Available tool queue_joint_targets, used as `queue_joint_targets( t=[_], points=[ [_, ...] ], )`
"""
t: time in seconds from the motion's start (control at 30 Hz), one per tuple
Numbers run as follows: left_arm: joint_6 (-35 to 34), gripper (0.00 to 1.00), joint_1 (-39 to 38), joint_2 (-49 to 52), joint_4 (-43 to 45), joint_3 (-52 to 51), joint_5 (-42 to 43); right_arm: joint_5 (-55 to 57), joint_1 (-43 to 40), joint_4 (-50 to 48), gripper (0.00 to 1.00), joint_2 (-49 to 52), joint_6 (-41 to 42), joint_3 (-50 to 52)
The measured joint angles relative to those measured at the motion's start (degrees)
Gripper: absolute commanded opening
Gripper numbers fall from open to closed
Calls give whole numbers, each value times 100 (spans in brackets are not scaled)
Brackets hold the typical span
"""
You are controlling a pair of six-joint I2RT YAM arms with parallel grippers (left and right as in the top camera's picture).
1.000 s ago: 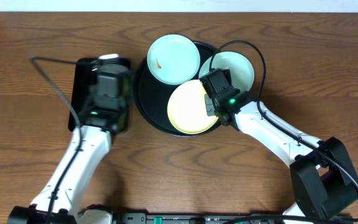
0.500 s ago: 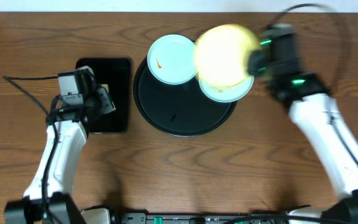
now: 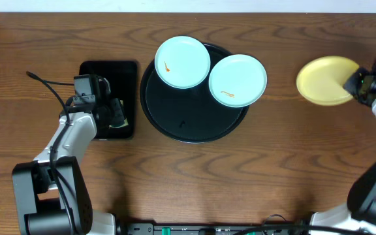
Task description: Clean dirty plates on tray and stack at the side
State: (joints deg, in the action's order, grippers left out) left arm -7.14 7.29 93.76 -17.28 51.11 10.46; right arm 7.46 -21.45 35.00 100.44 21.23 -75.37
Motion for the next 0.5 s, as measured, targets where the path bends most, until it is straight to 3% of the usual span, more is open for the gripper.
queue_joint_targets(
  t=[0.07, 0.13, 0.2, 0.3, 0.33, 0.5],
  points=[
    [13, 8, 0, -57, 57, 0, 0, 0, -166, -15, 3, 378, 0, 0],
    [13, 8, 2, -149, 122, 0, 2, -13, -269, -87, 16, 754, 20, 2],
    [13, 8, 0, -258, 146, 0, 11, -35, -321, -188, 35, 1051, 28, 7],
    [15, 8, 0, -372, 149, 0, 15, -39, -354, -282, 79, 1338, 4, 11],
    [17, 9, 2, -387, 149, 0, 15, -44, -356, -299, 89, 1377, 0, 11],
    [120, 9, 9, -387, 173, 0, 15, -216, -374, -146, 92, 1349, -157, 11]
  ],
)
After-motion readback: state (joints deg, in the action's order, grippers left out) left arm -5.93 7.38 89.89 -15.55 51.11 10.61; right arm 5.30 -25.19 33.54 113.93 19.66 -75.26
